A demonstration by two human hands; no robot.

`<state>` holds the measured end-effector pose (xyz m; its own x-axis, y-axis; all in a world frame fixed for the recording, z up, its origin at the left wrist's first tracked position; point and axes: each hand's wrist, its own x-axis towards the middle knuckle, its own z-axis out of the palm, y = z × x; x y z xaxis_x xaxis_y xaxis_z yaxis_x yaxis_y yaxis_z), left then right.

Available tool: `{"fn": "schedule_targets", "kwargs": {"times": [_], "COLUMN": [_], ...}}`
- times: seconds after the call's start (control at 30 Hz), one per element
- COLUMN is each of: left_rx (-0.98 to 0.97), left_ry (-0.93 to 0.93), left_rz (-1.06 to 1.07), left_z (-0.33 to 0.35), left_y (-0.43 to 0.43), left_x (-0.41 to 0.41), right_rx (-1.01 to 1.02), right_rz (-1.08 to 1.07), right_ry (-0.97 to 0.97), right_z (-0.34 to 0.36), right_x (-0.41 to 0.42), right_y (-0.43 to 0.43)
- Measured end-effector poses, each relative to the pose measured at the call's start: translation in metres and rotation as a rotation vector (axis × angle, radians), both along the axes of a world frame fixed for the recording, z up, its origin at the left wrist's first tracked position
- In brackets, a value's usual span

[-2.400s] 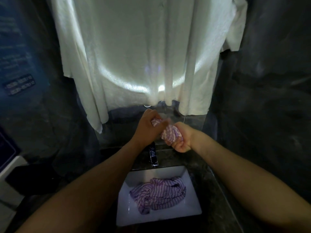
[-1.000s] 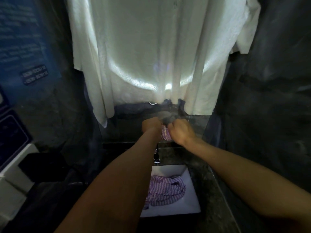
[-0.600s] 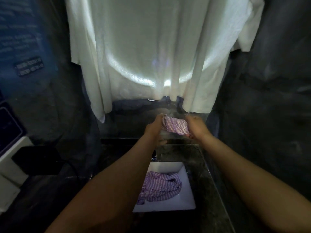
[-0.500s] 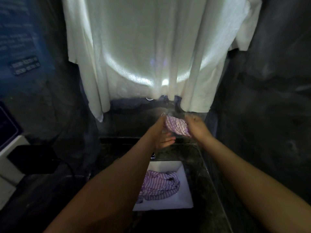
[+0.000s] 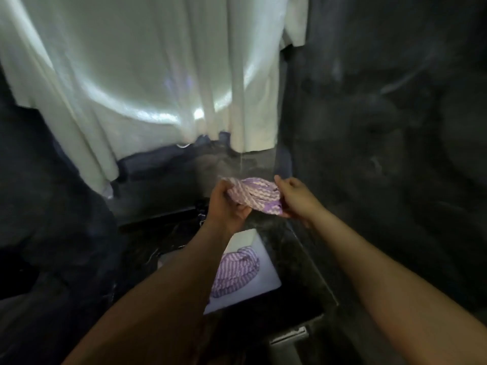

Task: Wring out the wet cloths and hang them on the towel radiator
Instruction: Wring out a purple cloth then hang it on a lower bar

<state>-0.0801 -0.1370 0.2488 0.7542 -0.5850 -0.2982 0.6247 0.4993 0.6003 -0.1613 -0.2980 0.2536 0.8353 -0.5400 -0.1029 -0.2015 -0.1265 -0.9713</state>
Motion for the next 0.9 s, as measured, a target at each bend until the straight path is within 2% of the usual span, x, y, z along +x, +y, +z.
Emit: {"fn": "schedule_targets", "kwargs": {"times": [0.2, 0.27, 0.4, 0.57, 0.7, 0.9], "left_rx": [0.017, 0.005, -0.186, -0.282, -0.219, 0.095], "left_ry": [-0.071, -0.089, -0.021, -0.010, -0.027, -0.417], "left_rz": [-0.230, -0.339, -0.555, -0.657, -0.842, -1.185], "left_z": [0.001, -0.008, -0.010, -0.006, 0.007, 0.011], "left_y": [-0.010, -0.007, 0.007, 0.009, 0.000, -0.026], "left_x": [-0.054, -0.070, -0.113, -0.162, -0.207, -0.275], "right_rx": [-0.248, -0.226, -0.098, -0.237, -0.167, -0.077], "right_rz": [-0.139, -0.238, -0.383, -0.486, -0.491, -0.665], "right_ry": [-0.071, -0.115, -0.159, -0.243, -0.276, -0.231], "right_z": [0.014, 0.019, 0.039, 0.078, 0.098, 0.101], "right_x": [-0.094, -0.124, -0.187, -0.256, -0.306, -0.375], "right_y": [0.022, 0.033, 0.057, 0.074, 0.086, 0.081]}}
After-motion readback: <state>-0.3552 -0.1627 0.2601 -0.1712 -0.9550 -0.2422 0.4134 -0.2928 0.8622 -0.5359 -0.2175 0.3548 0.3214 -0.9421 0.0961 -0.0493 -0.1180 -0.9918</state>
